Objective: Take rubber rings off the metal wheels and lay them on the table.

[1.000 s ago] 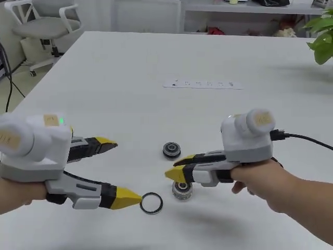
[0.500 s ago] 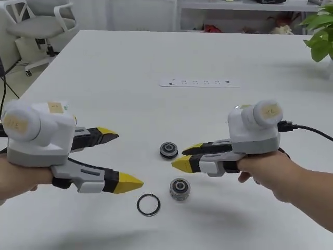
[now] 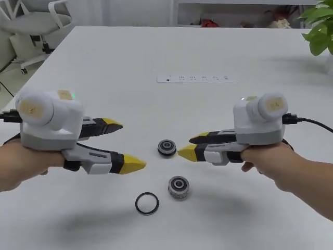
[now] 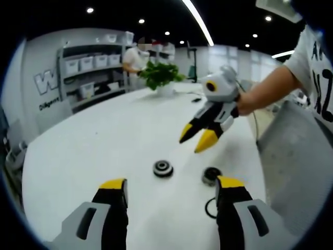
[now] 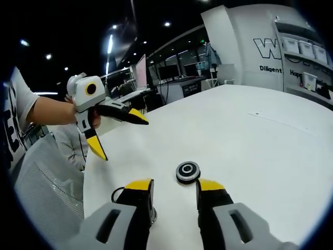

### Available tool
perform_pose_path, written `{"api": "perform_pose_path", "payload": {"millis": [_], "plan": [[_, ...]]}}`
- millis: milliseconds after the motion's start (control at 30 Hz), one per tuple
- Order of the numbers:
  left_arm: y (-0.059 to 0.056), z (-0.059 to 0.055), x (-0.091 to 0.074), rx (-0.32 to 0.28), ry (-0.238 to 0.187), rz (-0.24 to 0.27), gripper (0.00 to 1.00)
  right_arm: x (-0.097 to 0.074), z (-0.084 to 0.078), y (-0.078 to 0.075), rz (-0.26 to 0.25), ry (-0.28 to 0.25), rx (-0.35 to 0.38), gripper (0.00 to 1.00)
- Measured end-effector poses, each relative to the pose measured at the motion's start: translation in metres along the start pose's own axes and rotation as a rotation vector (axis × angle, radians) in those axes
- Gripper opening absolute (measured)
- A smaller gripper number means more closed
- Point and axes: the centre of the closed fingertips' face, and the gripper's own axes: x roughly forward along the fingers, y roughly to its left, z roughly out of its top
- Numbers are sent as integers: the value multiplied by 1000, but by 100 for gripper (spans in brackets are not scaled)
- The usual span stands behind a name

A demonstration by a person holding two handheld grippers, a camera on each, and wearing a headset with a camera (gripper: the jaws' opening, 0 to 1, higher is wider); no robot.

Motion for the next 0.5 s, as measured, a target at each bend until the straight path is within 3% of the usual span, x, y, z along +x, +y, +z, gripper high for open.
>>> {"api": "perform_pose_path", "payload": {"millis": [500], "plan": [[9, -4, 27, -21, 8, -3, 60, 10, -10, -14, -24, 11, -48, 32]]}}
